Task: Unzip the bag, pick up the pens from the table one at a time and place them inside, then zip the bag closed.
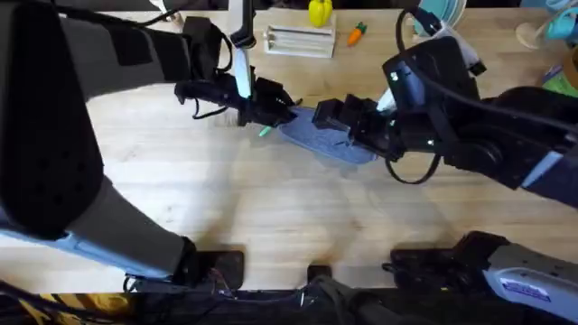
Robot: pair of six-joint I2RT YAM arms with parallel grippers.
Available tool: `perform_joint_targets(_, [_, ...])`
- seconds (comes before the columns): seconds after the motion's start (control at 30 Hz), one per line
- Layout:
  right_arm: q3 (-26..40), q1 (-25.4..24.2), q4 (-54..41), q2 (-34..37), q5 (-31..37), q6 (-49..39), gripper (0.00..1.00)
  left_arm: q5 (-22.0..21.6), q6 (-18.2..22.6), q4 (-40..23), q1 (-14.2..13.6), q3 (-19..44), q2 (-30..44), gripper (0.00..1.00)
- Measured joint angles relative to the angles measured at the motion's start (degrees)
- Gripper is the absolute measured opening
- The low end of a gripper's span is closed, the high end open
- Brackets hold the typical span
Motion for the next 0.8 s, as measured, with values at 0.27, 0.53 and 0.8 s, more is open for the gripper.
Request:
perform_joint_targets(0.27, [0.0,-0.6,1.6,4.2,1.8,0.3,0.803,0.0,0.0,0.0,0.0,0.0,0.0,0.041])
perform_joint_targets(0.53, [0.0,-0.7,0.5,5.1,3.5,0.5,0.504,0.0,0.0,0.0,0.0,0.0,0.0,0.041])
perform_joint_targets(0.8, [0.0,-0.7,-1.0,5.1,4.5,0.6,0.242,0.0,0.0,0.0,0.0,0.0,0.0,0.041])
